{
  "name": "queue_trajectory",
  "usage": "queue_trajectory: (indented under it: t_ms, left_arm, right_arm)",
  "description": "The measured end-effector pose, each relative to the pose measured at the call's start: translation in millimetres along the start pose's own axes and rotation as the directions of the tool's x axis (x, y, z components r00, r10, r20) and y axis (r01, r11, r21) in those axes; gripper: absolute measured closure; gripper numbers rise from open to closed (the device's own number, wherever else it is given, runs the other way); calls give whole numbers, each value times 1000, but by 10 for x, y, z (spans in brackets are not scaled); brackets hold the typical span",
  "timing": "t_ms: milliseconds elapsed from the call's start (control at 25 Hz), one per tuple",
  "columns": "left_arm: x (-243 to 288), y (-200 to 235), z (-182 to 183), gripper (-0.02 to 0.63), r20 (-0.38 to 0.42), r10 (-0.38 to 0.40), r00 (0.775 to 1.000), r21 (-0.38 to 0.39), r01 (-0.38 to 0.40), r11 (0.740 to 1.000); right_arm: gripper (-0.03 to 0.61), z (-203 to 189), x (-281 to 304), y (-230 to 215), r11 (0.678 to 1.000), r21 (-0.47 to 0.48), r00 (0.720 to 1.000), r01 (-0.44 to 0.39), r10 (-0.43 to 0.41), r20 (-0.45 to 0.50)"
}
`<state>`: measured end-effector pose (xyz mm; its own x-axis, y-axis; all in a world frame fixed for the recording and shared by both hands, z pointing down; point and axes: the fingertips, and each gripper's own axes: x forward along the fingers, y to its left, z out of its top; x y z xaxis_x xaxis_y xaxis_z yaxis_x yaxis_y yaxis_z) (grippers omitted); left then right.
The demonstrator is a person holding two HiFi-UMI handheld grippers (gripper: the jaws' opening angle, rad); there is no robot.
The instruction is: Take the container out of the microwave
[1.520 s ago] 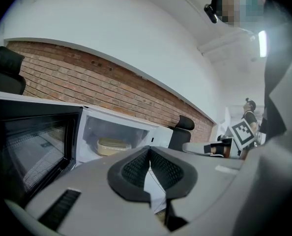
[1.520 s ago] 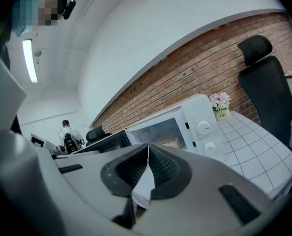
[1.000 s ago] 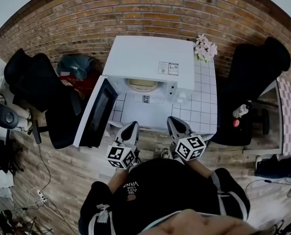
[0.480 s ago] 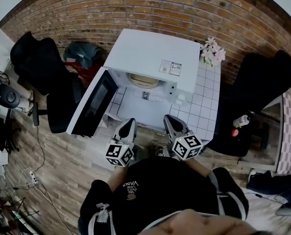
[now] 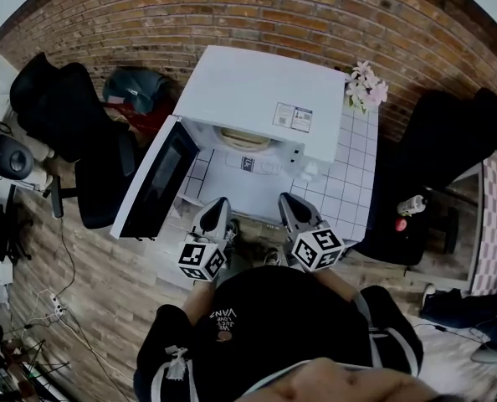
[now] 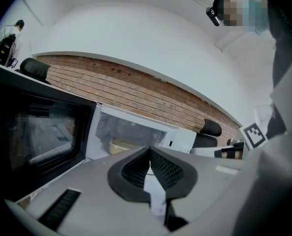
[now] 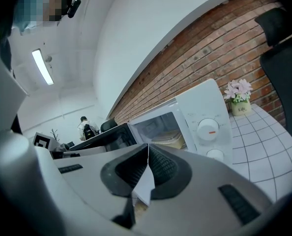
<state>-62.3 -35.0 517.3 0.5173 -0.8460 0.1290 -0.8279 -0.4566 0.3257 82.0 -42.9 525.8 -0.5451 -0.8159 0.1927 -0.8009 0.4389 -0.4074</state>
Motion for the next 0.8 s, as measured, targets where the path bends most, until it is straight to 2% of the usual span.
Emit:
queue_trajectory:
  t_ms: [520, 800]
  left_arm:
    - [490, 492, 101, 602, -57, -97, 994, 0, 98, 995]
    - [675, 634, 90, 601, -77, -141, 987, -27, 140, 990]
  right_arm:
    - [572, -60, 412, -107, 988, 66, 989, 142, -145, 37]
    - [572, -101, 563, -136, 972, 109, 975, 209, -216, 53]
